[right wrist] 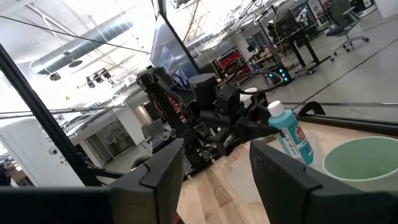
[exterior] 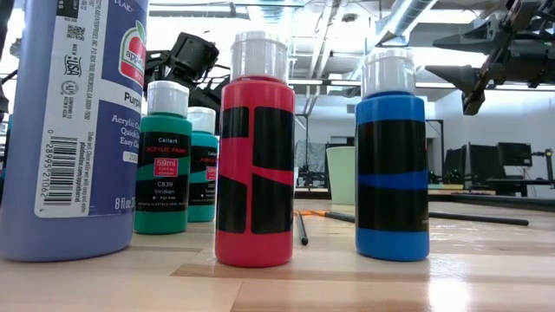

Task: Pick & Place Paint Supplies
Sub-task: Put the large light blue paint bottle into the transparent bin

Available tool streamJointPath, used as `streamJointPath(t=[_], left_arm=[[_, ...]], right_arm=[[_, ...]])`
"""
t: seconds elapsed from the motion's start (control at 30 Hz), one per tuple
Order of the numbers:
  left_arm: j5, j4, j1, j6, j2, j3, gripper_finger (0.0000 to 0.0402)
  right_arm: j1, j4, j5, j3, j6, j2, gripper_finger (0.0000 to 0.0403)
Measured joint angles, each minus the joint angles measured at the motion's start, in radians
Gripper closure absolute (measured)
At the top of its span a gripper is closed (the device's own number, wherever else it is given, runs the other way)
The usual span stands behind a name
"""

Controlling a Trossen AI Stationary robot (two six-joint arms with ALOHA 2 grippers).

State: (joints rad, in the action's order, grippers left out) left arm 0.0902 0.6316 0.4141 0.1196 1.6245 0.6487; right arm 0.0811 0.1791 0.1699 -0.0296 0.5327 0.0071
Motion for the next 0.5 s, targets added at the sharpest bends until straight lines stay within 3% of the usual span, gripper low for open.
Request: streamJointPath(t=[0.5], left_arm=[[-0.011,0.029,-0.003,0.022,0.000,0.000,0.0182]], right_arm=[[0.000,0.000,0.000,0.000,0.000,0.000,0.0214]])
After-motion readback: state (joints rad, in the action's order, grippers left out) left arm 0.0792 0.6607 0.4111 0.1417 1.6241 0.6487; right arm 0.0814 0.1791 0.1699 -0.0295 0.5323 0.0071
